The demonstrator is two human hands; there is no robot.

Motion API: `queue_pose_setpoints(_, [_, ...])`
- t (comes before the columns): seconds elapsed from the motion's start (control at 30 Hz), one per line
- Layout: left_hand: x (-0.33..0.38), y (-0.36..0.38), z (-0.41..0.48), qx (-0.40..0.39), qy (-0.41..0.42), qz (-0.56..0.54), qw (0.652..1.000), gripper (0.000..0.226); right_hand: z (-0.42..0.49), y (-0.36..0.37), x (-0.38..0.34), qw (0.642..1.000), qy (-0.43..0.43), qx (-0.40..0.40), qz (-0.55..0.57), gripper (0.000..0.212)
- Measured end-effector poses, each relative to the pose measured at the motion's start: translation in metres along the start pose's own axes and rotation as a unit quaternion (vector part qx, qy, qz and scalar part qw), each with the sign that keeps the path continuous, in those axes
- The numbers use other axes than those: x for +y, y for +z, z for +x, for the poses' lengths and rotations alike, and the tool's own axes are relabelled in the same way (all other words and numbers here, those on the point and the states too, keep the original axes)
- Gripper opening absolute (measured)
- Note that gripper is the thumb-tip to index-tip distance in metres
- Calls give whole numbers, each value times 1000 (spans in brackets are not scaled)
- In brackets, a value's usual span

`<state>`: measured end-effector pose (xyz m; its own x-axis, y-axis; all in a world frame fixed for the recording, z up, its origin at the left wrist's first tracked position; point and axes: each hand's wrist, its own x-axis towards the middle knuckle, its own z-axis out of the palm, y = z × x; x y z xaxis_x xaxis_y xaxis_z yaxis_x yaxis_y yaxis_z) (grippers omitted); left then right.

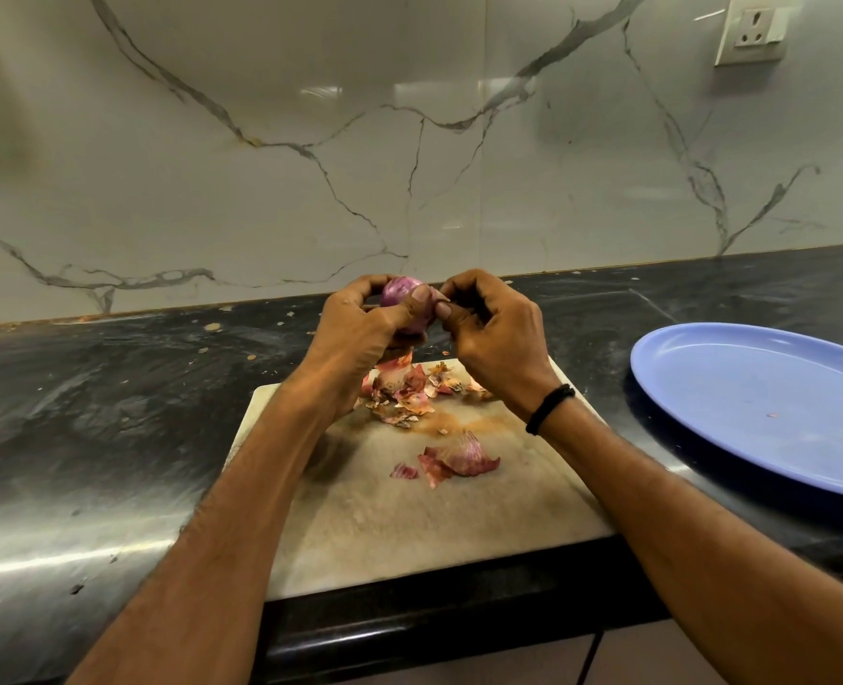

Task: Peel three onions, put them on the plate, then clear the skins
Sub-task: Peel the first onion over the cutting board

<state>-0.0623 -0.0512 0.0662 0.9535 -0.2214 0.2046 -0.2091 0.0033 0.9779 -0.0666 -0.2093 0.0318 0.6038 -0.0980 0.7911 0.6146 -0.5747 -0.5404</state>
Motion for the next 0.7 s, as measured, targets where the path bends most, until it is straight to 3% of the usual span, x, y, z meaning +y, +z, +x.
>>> queue_pose_setpoints(0.17, [0,0,1,-8,-38,-53,998,28,4,-4,3,997,67,37,25,11])
queue_pose_setpoints(0.57, [4,6,-7,-32,-103,-143,984,37,5,-2,2,989,130,73,12,11])
queue_pose_setpoints(0.7, [9,3,-9,-50,-106,-198,973,44,9,-11,8,970,204,129,2,8])
